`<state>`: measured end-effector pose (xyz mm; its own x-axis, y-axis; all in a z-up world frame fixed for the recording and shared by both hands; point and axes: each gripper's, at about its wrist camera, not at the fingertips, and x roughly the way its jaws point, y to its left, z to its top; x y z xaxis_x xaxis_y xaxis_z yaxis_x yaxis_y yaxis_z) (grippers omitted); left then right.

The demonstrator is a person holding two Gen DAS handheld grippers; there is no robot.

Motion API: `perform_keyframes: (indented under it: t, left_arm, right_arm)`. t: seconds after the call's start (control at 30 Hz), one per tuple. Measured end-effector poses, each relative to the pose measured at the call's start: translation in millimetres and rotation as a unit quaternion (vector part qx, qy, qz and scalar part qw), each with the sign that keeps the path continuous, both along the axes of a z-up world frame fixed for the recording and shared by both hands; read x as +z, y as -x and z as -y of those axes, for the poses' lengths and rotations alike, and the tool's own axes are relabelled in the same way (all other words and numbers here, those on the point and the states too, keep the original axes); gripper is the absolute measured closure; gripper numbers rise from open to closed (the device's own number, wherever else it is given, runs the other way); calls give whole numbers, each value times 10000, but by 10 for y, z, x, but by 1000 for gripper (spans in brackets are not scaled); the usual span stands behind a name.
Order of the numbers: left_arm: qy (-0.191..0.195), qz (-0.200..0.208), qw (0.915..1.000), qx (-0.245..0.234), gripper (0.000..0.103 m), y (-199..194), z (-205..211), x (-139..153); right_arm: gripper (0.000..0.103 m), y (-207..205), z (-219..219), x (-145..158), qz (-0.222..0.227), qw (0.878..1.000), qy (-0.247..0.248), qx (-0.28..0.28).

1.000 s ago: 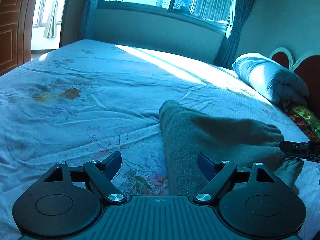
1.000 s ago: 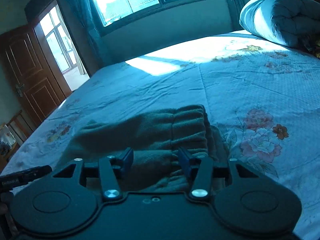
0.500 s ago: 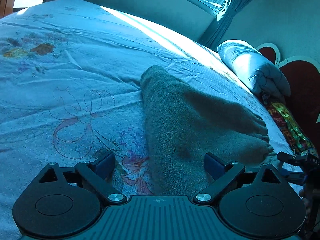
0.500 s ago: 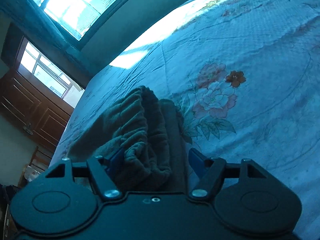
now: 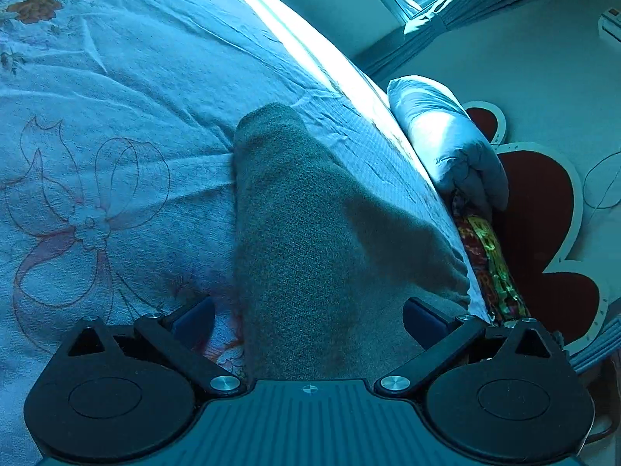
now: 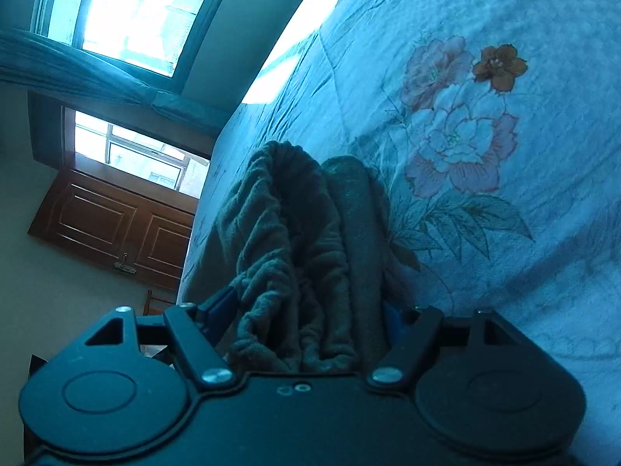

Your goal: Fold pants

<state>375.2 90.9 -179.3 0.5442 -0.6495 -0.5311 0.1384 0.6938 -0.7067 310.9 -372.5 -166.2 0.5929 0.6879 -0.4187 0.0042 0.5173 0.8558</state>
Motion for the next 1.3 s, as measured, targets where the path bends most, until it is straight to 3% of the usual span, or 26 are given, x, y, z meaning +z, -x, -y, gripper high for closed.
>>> perform_keyframes:
  t: [0.03, 0.07, 0.17, 0.23, 0.3, 0.43, 0.6, 0.77, 0.83, 0.87, 0.9, 0.97, 1.07, 1.13, 1.23, 1.3]
  left_arm:
    - [40, -74, 10000, -43, 36, -37, 31, -29]
    - [23, -170, 9998, -47, 45, -68, 71, -66]
    - [128, -101, 9999, -49, 54, -69, 115, -106]
    - [362, -5, 9993, 39, 68, -1, 71, -126]
    - [569, 88, 9983, 117, 76, 48, 17, -95]
    - [770, 499, 9957, 126, 77, 22, -7, 148]
    - [698, 856, 9936, 222, 77, -419, -189, 479]
    - [532, 908, 9937, 394, 77, -1124, -447, 524]
    - [362, 620, 9961, 512, 72, -1427, -525, 315]
    - [71, 308, 9980, 538, 62, -1559, -527, 157]
    - [-321, 25, 9972, 674, 40, -1633, -524, 1]
    - [-334, 412, 9970, 572, 38, -1550, -494, -94]
    - [-866, 676, 9924, 553, 27, -1376, -400, 62]
    - [-1615, 1004, 9793, 687, 9, -1218, -292, 251]
    - [-2201, 1332, 9632, 785, 8, -1107, -154, 432]
    - [-2339, 1338, 9591, 866, 8, -1110, -123, 465]
  right_arm:
    - [39, -27, -33, 5, 15, 10000, 47, 74]
    - [43, -43, -69, 10, 27, 9998, 102, 141]
    - [60, -25, -134, 82, 172, 9992, 250, 254]
    - [63, 6, -136, 158, 271, 9989, 271, 259]
    - [64, 4, -172, 272, 427, 9981, 303, 318]
    - [64, -178, -272, 579, 796, 9948, 268, 578]
    - [64, -795, -411, 899, 1143, 9904, 249, 732]
    - [62, -1621, -542, 823, 1124, 9912, 101, 689]
    - [51, -1889, -560, 534, 769, 9942, 229, 716]
    - [46, -1956, -530, 359, 471, 9961, 581, 477]
    - [47, -1964, -508, 193, 163, 9953, 917, 273]
    - [45, -1855, -418, 54, 446, 9969, 563, 307]
    - [39, -1649, -399, 196, 756, 9930, 879, 218]
    - [39, -1497, -397, 362, 1102, 9887, 1002, 141]
    - [38, -1455, -552, 509, 1279, 9859, 1000, 414]
    - [28, -1496, -742, 497, 1111, 9776, 1670, 632]
